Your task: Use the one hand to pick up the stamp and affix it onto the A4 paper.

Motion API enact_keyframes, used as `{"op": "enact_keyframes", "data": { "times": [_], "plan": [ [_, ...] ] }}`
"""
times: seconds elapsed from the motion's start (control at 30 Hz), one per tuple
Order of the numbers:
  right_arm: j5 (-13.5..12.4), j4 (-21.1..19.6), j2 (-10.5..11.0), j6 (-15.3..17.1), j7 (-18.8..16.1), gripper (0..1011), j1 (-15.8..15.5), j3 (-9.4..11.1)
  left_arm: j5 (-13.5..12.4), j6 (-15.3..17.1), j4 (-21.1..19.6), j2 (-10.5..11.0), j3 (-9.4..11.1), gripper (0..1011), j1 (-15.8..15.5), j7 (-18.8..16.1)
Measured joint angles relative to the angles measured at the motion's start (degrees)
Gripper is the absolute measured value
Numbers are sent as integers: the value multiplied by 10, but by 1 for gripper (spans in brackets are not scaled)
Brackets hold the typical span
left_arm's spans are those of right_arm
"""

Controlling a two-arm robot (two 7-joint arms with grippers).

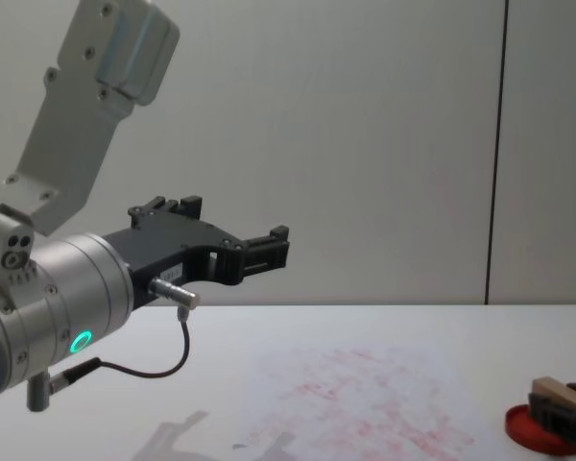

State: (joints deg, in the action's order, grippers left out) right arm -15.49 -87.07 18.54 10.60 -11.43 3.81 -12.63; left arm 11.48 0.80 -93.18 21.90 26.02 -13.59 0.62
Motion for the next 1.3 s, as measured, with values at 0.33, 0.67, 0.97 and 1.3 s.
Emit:
{"op": "enact_keyframes", "data": {
  "times": [0.33,0.67,0.97,1.3],
  "plan": [
    [13,3,0,-22,-1,219,0,-1,0,0,0,0,0,993,0,0],
    [25,-6,-1,-46,-5,219,-1,-3,0,0,0,0,0,993,0,0],
    [22,-18,-5,-47,-35,219,0,-10,0,0,0,0,0,993,0,0],
    [24,-22,-14,-33,-62,219,-1,-24,0,0,0,0,0,993,0,0]
  ]
}}
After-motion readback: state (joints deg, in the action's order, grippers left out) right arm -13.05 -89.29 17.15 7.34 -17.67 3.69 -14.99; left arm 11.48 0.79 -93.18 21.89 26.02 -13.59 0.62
